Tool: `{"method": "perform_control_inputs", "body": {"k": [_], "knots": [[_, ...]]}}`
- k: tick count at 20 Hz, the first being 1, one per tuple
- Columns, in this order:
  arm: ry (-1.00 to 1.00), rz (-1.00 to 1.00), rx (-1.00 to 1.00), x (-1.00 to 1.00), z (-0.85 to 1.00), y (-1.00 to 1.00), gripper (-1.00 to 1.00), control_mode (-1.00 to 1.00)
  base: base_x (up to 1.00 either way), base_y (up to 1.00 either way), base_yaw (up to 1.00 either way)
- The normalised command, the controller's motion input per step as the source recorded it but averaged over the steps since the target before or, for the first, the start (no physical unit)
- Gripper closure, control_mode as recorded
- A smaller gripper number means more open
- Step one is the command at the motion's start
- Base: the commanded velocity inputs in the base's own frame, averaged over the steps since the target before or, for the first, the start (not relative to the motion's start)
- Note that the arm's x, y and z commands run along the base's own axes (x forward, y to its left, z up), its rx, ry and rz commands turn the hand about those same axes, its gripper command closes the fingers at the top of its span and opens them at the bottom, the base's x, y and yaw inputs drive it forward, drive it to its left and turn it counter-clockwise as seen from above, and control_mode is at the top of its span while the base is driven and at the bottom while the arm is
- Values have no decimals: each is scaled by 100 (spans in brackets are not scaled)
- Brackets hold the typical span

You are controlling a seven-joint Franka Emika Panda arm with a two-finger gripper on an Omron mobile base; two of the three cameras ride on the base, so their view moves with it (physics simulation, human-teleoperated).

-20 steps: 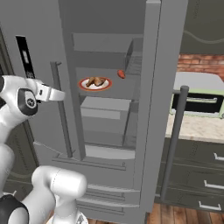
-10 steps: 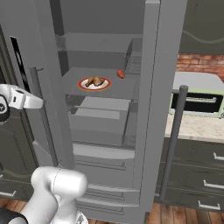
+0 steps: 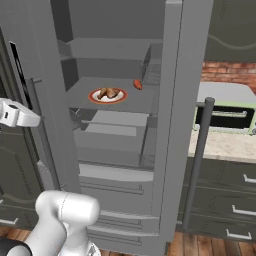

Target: Retrieve the chicken drumstick from the fridge and place it on the saucepan with marinade on the stove.

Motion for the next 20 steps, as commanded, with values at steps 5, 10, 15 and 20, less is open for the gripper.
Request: {"method": "perform_control_inputs", "body": {"k": [5,10,15,20], "knots": [[0,0,0,0,0,13,-100,-100,0,0,0],[1,-6,0,0,0,16,-100,-100,0,0,0],[2,-10,0,0,0,57,-100,-100,0,0,0],[0,-12,-3,-10,0,100,-100,-100,0,0,0]]}}
